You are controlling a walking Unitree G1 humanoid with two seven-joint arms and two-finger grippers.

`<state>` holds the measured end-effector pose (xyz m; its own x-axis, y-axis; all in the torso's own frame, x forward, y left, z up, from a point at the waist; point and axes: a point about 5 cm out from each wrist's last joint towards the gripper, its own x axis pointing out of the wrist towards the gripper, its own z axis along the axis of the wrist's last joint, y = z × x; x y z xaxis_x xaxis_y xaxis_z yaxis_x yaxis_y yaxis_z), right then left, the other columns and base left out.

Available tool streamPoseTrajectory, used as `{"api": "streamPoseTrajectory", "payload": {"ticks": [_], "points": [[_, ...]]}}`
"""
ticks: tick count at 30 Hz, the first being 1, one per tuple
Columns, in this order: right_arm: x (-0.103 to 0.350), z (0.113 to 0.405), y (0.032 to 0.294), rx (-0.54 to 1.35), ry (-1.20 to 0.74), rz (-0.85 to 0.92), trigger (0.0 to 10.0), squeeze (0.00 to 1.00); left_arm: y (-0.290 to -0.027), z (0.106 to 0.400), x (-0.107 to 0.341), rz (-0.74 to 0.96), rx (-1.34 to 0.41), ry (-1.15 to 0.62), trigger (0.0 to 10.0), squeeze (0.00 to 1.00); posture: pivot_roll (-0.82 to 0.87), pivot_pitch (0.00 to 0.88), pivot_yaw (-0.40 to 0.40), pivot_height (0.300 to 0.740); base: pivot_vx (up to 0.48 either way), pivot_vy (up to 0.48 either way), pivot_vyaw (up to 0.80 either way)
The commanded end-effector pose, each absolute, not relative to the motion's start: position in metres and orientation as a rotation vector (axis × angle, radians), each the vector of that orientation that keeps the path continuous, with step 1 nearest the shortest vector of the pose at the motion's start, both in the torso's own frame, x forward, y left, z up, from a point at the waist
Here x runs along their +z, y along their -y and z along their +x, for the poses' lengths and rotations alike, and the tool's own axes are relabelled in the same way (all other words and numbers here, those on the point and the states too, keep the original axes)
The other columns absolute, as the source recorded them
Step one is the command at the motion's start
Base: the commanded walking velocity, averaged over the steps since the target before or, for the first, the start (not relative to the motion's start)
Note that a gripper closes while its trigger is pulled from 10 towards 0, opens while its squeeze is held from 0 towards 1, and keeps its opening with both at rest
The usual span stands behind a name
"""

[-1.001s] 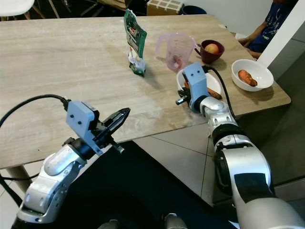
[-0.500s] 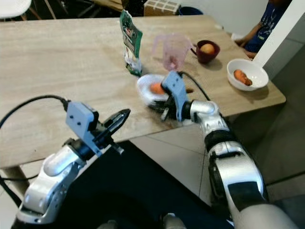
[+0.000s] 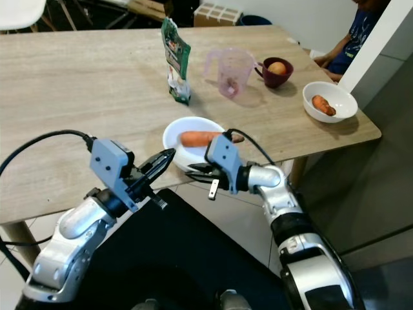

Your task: Restocking fridge

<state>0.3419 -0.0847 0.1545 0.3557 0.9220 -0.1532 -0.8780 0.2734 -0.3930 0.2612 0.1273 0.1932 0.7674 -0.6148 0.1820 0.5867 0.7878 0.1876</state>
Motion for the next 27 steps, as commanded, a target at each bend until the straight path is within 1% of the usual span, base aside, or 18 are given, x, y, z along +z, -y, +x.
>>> {"api": "streamPoseTrajectory", "payload": {"ticks": [1,5,6,8,9,15,20,27], "points": [[0.124,0.332,0.087,1.227,-0.018,-0.452,0.0,0.00,-0.123,0.261,0.190,0.123,-0.663,0.240,10.0,0.00,0.00,0.182,-0.106,0.740,0.000,0.000,0.00],[0.127,0.332,0.087,1.189,0.007,-0.453,0.0,0.00,-0.122,0.263,0.190,0.121,-0.659,0.241,10.0,0.00,-0.01,0.181,-0.107,0.740,0.000,0.000,0.00],[0.128,0.332,0.087,1.176,0.015,-0.459,3.2,0.00,-0.122,0.263,0.190,0.120,-0.658,0.241,10.0,0.00,-0.01,0.180,-0.107,0.740,0.000,0.000,0.00],[0.129,0.333,0.086,1.169,0.019,-0.463,3.2,0.00,-0.122,0.263,0.190,0.120,-0.657,0.242,10.0,0.00,-0.01,0.180,-0.107,0.740,0.000,0.000,0.00],[0.131,0.333,0.083,1.181,0.024,-0.483,10.0,0.00,-0.120,0.263,0.189,0.118,-0.657,0.243,10.0,0.00,-0.02,0.176,-0.112,0.740,0.000,0.000,0.00],[0.137,0.332,0.078,1.223,0.034,-0.518,10.0,0.00,-0.120,0.264,0.189,0.117,-0.655,0.248,10.0,0.00,-0.02,0.171,-0.121,0.740,0.000,0.000,0.00],[0.152,0.340,0.067,1.246,0.063,-0.599,10.0,0.00,-0.122,0.263,0.187,0.121,-0.647,0.248,10.0,0.00,-0.02,0.165,-0.128,0.740,0.000,0.000,0.00],[0.157,0.346,0.055,1.272,0.037,-0.627,10.0,0.00,-0.121,0.263,0.185,0.121,-0.646,0.246,10.0,0.00,-0.02,0.155,-0.134,0.740,0.000,0.000,0.00]]}}
